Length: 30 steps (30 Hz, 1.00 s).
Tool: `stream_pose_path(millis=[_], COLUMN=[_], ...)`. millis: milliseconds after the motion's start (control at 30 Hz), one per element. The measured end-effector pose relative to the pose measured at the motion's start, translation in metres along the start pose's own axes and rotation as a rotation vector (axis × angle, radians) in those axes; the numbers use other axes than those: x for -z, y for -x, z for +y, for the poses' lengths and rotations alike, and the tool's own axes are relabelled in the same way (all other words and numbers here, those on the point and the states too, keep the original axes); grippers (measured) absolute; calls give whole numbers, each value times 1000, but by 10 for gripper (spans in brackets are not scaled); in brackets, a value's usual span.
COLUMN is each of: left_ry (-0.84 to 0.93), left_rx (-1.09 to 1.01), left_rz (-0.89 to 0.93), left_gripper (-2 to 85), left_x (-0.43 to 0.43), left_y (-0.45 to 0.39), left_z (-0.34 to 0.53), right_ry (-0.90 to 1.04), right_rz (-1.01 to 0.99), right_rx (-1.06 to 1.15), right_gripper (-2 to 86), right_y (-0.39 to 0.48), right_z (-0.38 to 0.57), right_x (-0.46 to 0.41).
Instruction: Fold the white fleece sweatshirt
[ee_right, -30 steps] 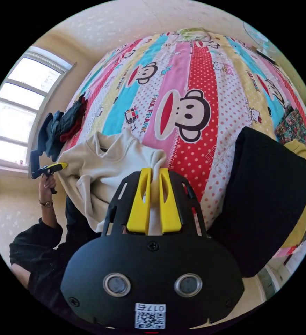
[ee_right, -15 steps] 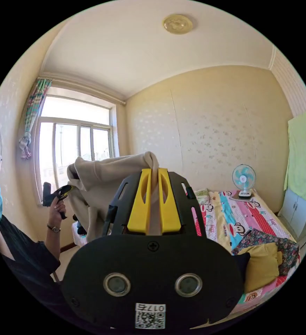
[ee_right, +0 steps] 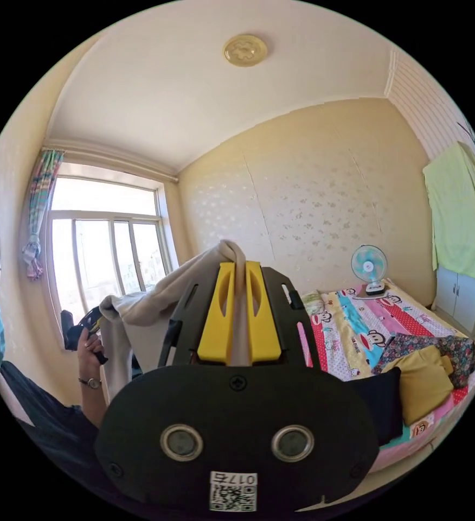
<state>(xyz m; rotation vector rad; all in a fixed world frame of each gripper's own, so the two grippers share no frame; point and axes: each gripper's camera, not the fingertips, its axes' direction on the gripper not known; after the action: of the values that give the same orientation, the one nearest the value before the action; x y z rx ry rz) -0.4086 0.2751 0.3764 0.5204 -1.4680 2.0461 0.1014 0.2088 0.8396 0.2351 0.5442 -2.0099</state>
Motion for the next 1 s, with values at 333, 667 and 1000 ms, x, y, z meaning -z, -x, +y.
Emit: stream_pose_path(millis=[333,667,1000], left_ry=[-146,611,933], left_rx=[-79,80,313], left_rz=[-7,-474,-397], left_gripper=[-4,85,128], left_x=[-7,-340,-201], left_y=[32,368,476], left_z=[16,98,285], right_ry=[-127,710,925], right_rz=[92,193,469], right_rx=[-18,-169,-192], right_gripper=[37,74,131], right_y=[-2,-244,-288], right_z=[24,131,360], right_x=[-22,-469,-365])
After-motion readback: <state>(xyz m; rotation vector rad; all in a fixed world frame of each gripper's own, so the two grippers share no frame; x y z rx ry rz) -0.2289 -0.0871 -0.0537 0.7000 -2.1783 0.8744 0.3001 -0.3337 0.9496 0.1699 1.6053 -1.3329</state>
